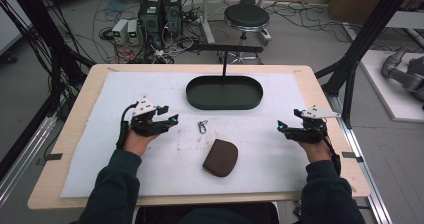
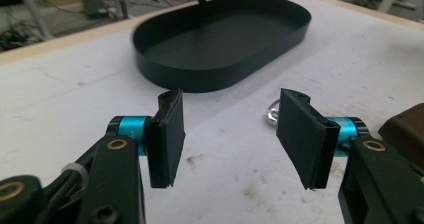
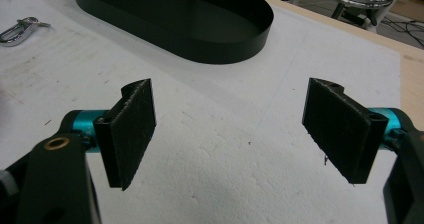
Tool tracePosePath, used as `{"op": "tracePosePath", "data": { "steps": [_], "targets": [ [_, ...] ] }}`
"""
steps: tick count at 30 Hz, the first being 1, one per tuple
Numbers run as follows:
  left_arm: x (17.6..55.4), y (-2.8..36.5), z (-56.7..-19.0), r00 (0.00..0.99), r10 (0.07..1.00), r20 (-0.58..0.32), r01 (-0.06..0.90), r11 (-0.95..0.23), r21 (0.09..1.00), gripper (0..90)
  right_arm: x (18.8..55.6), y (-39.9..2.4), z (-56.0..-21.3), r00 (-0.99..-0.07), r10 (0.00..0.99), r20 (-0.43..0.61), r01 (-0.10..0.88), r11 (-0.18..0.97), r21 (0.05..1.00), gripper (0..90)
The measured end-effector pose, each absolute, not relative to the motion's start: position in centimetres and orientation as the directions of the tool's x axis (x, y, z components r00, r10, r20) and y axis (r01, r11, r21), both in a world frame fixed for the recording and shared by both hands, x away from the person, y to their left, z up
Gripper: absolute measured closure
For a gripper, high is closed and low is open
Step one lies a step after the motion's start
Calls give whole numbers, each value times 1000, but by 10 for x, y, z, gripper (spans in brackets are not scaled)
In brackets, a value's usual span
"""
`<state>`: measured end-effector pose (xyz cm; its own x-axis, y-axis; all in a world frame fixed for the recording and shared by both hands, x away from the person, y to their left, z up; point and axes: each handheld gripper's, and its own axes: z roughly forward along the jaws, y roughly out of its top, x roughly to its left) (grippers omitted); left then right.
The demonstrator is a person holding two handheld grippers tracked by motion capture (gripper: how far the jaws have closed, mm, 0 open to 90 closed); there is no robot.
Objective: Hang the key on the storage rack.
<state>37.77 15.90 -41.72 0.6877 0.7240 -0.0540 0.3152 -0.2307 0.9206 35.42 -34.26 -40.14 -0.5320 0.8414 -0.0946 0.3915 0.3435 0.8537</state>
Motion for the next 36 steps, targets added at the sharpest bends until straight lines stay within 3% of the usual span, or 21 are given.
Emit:
{"op": "tracePosePath", "data": {
  "steps": [7, 15, 16, 26, 32, 35, 36],
  "targets": [
    [395, 107, -416, 766, 642, 10, 282, -349, 894, 456, 354, -341, -401, -541, 835, -98, 387, 350, 853, 216],
    [407, 84, -436, 794, 608, -5, 325, -418, 848, 456, 354, -342, -401, -544, 833, -96, 387, 351, 853, 217],
    [407, 82, -438, 796, 605, -7, 326, -419, 848, 499, 354, -342, -402, -542, 835, -97, 388, 351, 852, 216],
    [413, 70, -447, 810, 586, 18, 333, -486, 808, 582, 355, -339, -403, -546, 832, -100, 392, 360, 846, 217],
    [419, 76, -448, 795, 604, -56, 392, -442, 807, 754, 356, -338, -404, -550, 828, -104, 393, 366, 844, 217],
    [420, 78, -447, 787, 612, -77, 415, -432, 801, 738, 356, -339, -403, -548, 830, -102, 393, 363, 845, 217],
    [420, 79, -447, 780, 619, -86, 426, -427, 798, 650, 356, -340, -403, -547, 832, -97, 395, 359, 846, 217]
  ]
}}
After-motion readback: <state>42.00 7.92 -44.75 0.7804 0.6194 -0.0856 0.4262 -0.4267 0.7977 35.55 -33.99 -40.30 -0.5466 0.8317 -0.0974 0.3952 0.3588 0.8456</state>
